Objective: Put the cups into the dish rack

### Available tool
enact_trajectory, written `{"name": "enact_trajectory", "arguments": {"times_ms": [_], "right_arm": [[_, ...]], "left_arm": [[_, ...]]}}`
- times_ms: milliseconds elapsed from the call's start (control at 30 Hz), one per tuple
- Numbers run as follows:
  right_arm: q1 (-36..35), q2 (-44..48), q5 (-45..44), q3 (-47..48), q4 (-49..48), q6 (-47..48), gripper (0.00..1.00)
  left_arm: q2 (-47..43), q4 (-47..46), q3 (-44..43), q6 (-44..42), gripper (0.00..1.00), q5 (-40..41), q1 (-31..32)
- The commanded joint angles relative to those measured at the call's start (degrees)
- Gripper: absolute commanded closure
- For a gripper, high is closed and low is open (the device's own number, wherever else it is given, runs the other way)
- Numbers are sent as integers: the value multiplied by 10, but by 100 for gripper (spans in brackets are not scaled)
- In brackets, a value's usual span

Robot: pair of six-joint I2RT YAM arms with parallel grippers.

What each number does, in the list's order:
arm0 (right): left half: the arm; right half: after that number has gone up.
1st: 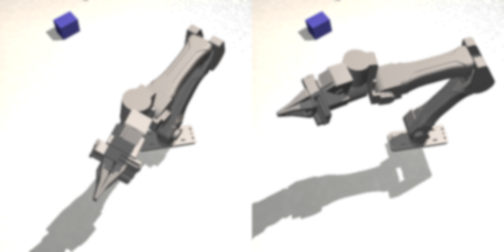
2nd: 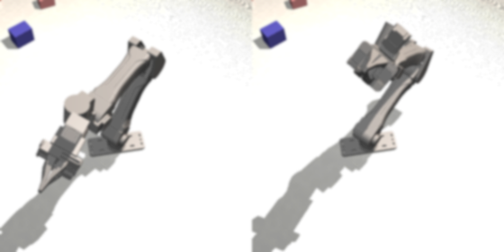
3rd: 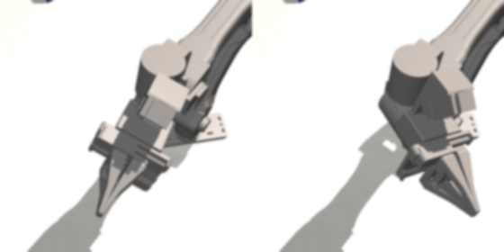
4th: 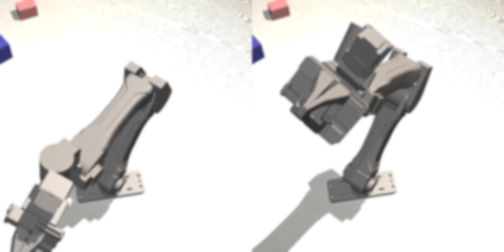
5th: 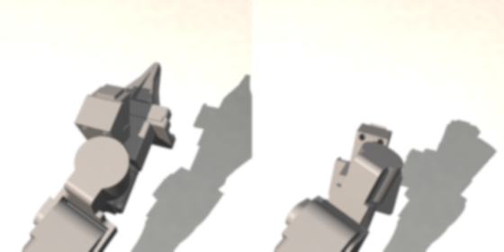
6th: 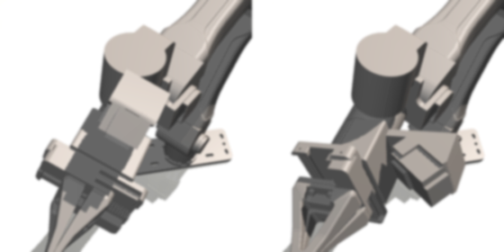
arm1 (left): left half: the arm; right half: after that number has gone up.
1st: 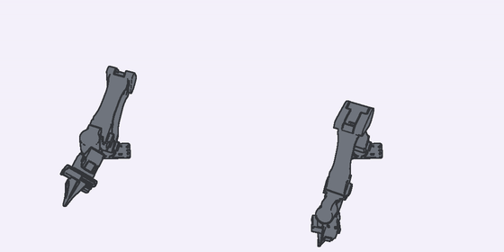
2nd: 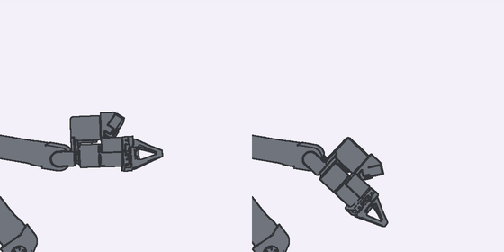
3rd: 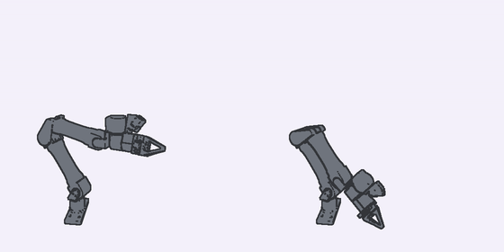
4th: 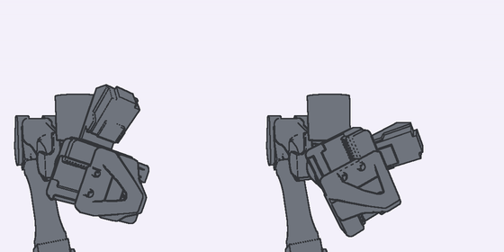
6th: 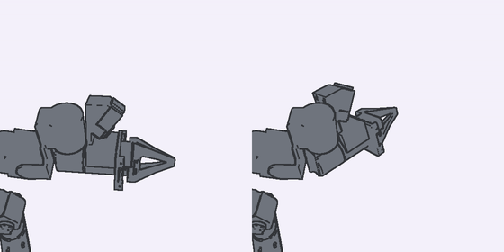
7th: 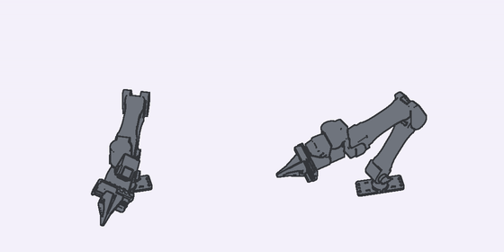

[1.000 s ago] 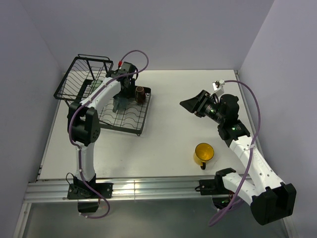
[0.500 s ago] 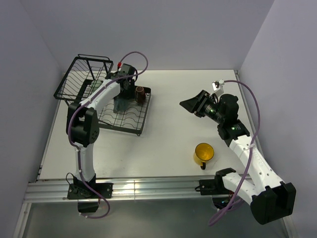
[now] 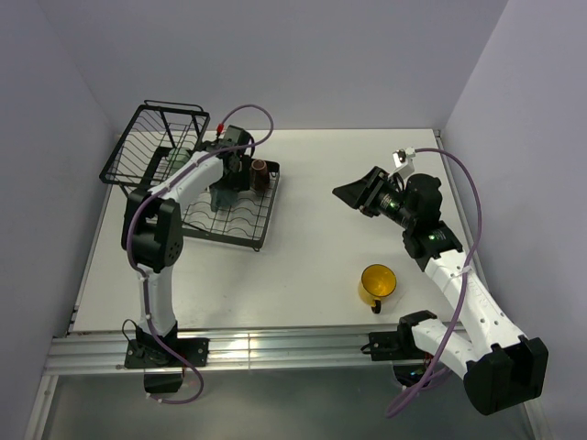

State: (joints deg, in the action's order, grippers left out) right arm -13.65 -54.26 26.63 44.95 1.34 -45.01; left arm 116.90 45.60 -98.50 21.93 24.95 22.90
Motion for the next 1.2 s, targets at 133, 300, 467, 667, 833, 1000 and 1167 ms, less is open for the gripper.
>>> {"name": "enact_trajectory", "arguments": {"times_ms": [133,300,467,667,833,1000,1167], "right_arm": [[-6,2,8,8,-11,16,47],[-7,2,3,12,-5,19,47],[-10,4,-8,21,9,26,47],[-11,12,-34,37,42,38,47],[-12,17,-51,45,62,46,47],[-12,17,-51,49,67,48,47],[-12,16,-52,49,66,47,47]], "left_arm": [[-52,-13,1,8,1,26,1],[-70,-13,-15,0,1,39,12],[-79,1,-47,-3,1,55,24],[-84,12,-70,-8,1,63,35],[-84,9,-71,-16,1,68,47],[-79,5,-66,-27,1,62,50],[-62,12,-72,-43,1,61,52]]}}
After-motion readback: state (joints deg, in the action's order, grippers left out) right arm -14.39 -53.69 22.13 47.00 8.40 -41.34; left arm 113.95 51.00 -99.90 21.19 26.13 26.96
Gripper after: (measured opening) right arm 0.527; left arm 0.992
